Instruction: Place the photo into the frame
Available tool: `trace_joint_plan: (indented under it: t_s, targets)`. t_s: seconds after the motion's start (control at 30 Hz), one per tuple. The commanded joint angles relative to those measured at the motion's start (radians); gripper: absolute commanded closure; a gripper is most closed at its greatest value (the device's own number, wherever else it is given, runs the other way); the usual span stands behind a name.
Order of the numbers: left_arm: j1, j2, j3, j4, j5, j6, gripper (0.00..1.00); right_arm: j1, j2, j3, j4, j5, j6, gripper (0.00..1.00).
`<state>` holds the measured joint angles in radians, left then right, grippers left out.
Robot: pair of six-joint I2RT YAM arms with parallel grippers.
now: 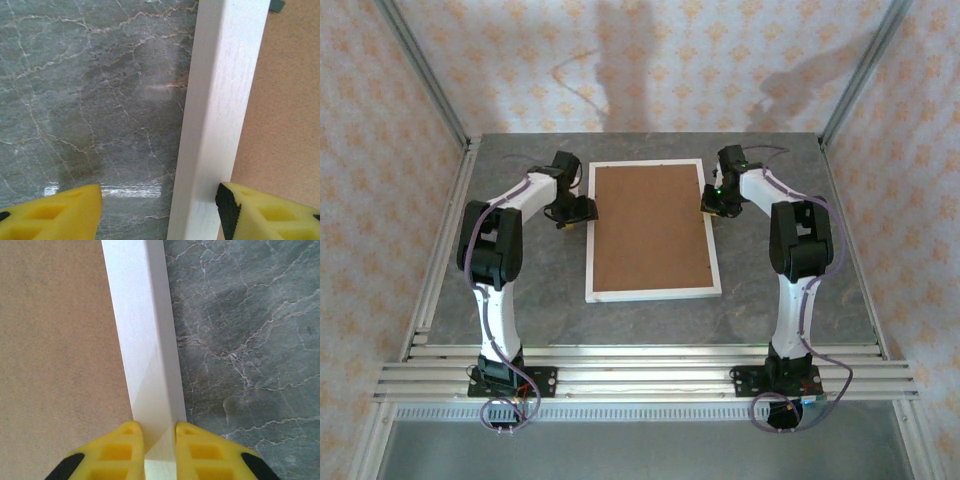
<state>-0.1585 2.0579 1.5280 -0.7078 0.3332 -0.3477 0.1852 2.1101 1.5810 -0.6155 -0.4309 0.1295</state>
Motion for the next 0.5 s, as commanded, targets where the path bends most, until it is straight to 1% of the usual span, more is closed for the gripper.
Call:
trace_joint_plan:
  t_s: [0.0,0.13,0.27,0.47]
  targets:
    - [-0.026,0.038,-0.032,-0.024,0.004,-0.007,0.36,0.011,0.038,-0.031,-0.016,0.034,0.012,0.84]
    - [-0.050,0.069,-0.053,-0.006,0.007,-0.015,0.36,0.013,0.042,-0.032,-0.010,0.027,0.020,0.84]
    - [-0.057,0.129,-0.037,0.017,0.039,-0.030,0.37,0.021,0.048,-0.036,-0.003,0.016,0.027,0.84]
    - [-0.102,0.241,0.080,-0.104,0.033,-0.008,0.38,0.033,0.059,-0.043,0.009,0.012,0.040,0.85]
